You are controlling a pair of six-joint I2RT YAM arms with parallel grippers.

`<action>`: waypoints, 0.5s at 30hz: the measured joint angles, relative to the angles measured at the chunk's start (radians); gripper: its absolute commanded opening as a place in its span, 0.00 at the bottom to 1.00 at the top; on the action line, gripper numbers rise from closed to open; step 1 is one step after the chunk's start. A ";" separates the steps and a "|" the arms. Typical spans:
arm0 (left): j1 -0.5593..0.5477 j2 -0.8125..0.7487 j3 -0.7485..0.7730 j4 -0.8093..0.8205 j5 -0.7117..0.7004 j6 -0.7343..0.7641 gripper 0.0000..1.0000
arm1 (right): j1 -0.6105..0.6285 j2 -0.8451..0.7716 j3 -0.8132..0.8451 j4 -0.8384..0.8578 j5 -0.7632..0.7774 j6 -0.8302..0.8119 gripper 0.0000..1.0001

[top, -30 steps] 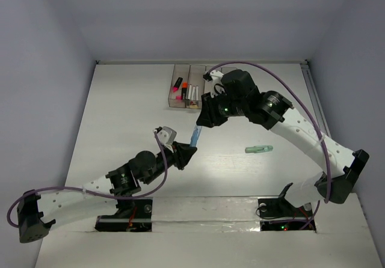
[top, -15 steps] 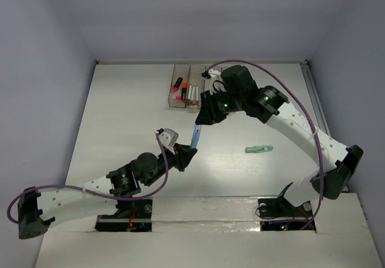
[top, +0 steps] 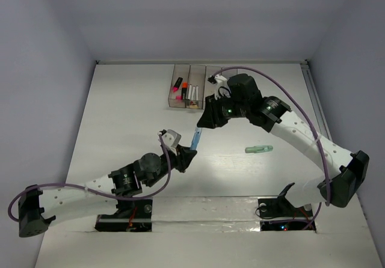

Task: Sort the stationery into containers
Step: Close the pen cap on the pen.

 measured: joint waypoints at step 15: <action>-0.009 0.021 0.000 -0.005 -0.011 0.013 0.00 | 0.000 -0.016 -0.106 0.131 -0.093 0.027 0.08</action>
